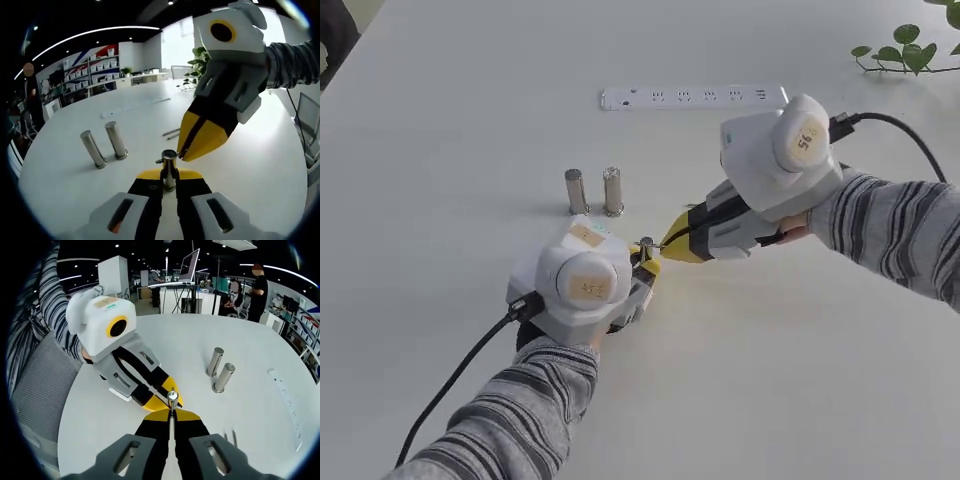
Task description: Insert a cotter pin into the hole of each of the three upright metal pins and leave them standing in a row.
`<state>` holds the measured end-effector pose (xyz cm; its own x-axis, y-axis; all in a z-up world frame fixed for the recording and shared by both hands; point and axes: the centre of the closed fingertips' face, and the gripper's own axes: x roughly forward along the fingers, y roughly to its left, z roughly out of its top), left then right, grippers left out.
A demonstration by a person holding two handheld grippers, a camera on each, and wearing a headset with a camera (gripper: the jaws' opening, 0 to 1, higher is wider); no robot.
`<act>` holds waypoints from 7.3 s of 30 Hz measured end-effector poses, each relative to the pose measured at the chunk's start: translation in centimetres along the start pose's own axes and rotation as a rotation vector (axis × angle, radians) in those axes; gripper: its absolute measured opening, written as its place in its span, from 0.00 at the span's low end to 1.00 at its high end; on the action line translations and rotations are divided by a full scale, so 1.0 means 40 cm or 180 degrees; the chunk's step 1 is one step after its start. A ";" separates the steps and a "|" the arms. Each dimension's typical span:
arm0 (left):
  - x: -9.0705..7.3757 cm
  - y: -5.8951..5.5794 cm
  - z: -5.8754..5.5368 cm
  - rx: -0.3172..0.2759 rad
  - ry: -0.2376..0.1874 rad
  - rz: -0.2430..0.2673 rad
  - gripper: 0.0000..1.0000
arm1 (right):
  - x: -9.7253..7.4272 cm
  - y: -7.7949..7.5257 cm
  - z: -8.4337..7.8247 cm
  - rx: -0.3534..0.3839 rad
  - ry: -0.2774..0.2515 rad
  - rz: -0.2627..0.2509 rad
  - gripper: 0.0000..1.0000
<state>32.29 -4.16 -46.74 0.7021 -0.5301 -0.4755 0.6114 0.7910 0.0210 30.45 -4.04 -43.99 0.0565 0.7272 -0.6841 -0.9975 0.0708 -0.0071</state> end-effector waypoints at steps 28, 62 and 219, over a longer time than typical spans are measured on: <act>0.000 0.001 -0.005 -0.0080 -0.0013 0.0164 0.05 | -0.020 -0.017 -0.001 0.0035 -0.0126 -0.0250 0.00; 0.000 0.004 -0.009 -0.0181 -0.0006 0.0253 0.05 | -0.002 -0.021 0.012 0.0138 -0.0171 -0.0274 0.00; -0.132 0.200 -0.010 -0.0291 -0.0081 -0.0003 0.71 | 0.050 -0.186 0.065 0.1080 -0.0751 -0.1115 0.34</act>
<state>33.33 5.09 -44.40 0.7113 -0.5376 -0.4528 0.5771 0.8144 -0.0604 38.08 -1.31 -43.41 0.4303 0.7512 -0.5004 -0.8494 0.5247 0.0573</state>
